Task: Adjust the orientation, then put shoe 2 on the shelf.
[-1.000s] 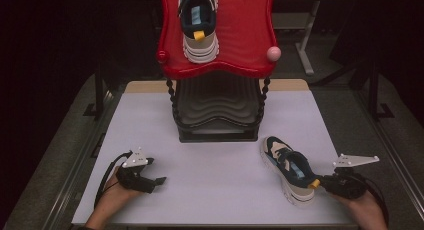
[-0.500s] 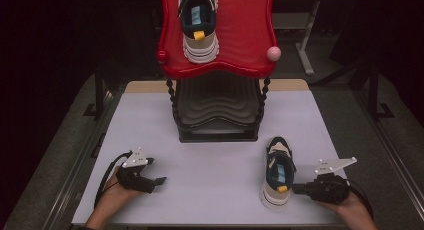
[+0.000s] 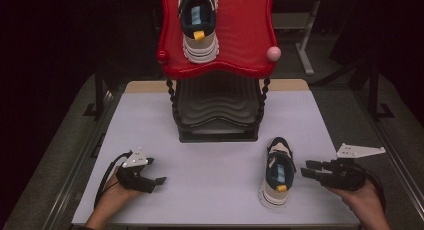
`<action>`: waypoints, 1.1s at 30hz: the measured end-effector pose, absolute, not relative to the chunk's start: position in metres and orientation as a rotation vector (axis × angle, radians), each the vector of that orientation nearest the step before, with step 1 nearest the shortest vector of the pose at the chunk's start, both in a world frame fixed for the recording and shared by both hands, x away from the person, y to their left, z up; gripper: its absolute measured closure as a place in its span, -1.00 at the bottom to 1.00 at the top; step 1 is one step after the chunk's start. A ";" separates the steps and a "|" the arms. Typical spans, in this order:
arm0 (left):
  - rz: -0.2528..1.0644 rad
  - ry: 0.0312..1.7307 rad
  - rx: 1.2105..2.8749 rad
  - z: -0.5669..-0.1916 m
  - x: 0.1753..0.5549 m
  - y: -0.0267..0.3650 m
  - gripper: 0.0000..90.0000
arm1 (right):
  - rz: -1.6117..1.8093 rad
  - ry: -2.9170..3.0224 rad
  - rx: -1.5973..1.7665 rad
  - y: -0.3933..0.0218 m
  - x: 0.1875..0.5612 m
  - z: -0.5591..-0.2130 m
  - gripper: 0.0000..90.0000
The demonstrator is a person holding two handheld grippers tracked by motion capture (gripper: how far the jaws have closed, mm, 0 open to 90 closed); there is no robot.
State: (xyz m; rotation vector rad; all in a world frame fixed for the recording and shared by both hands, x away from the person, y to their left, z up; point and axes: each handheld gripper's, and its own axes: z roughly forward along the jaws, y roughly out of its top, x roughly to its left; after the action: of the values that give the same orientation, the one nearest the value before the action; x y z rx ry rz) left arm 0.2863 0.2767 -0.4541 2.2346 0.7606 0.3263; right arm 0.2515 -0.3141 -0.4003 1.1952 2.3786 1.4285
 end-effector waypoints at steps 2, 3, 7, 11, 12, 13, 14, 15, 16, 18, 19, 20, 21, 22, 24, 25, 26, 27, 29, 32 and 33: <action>0.325 0.760 2.237 -0.454 0.286 0.277 -0.68 | 1.464 2.351 1.190 -0.312 0.255 -0.393 0.16; 0.325 0.760 2.237 -0.454 0.286 0.277 -0.68 | 1.477 2.344 1.185 -0.310 0.257 -0.390 0.15; 0.327 0.760 2.235 -0.454 0.286 0.277 -0.68 | 1.502 2.336 1.152 -0.299 0.267 -0.383 0.06; 0.324 0.760 2.237 -0.454 0.286 0.277 -0.68 | 1.497 2.351 1.133 -0.287 0.277 -0.380 0.06; 0.324 0.760 2.237 -0.454 0.286 0.277 -0.68 | 1.495 2.354 1.128 -0.284 0.279 -0.380 0.06; 0.324 0.759 2.237 -0.454 0.287 0.277 -0.68 | 1.497 2.353 1.122 -0.282 0.281 -0.380 0.06; 0.324 0.760 2.238 -0.454 0.286 0.277 -0.68 | 1.498 2.356 1.122 -0.280 0.282 -0.380 0.06; 0.323 0.761 2.238 -0.454 0.286 0.277 -0.68 | 1.498 2.361 1.120 -0.278 0.284 -0.381 0.05; 0.323 0.761 2.239 -0.454 0.286 0.277 -0.68 | 1.498 2.365 1.118 -0.276 0.286 -0.381 0.05; 0.324 0.760 2.239 -0.454 0.286 0.277 -0.68 | 1.498 2.368 1.114 -0.274 0.287 -0.382 0.05; 0.323 0.761 2.238 -0.454 0.286 0.277 -0.68 | 1.491 2.380 1.113 -0.271 0.288 -0.382 0.05; 0.322 0.762 2.237 -0.454 0.286 0.277 -0.68 | 1.490 2.386 1.113 -0.269 0.289 -0.383 0.05; 0.322 0.761 2.238 -0.454 0.287 0.277 -0.68 | 1.485 2.393 1.110 -0.268 0.289 -0.384 0.04; 0.322 0.762 2.237 -0.454 0.286 0.277 -0.68 | 1.476 2.399 1.109 -0.267 0.289 -0.385 0.04; 0.322 0.762 2.236 -0.454 0.286 0.277 -0.68 | 1.467 2.411 1.104 -0.265 0.290 -0.387 0.03; 0.322 0.761 2.238 -0.454 0.287 0.277 -0.68 | 1.459 2.419 1.107 -0.264 0.290 -0.388 0.02; 0.322 0.762 2.236 -0.454 0.286 0.277 -0.68 | 1.454 2.425 1.106 -0.263 0.290 -0.389 0.02; 0.322 0.762 2.236 -0.454 0.286 0.277 -0.68 | 1.454 2.425 1.106 -0.263 0.290 -0.389 0.02; 0.322 0.761 2.238 -0.454 0.287 0.277 -0.68 | 1.438 2.438 1.107 -0.262 0.289 -0.392 0.02; 0.322 0.762 2.236 -0.454 0.286 0.277 -0.68 | 1.419 2.447 1.109 -0.261 0.290 -0.394 0.03; 0.322 0.761 2.238 -0.454 0.287 0.277 -0.68 | 1.415 2.451 1.107 -0.260 0.290 -0.395 0.04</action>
State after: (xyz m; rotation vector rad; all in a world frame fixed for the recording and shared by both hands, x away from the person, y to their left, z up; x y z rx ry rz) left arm 0.2865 0.2769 -0.4539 2.2376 0.7609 0.3216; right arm 0.2902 -0.2603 -0.3953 1.1065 2.4507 1.4152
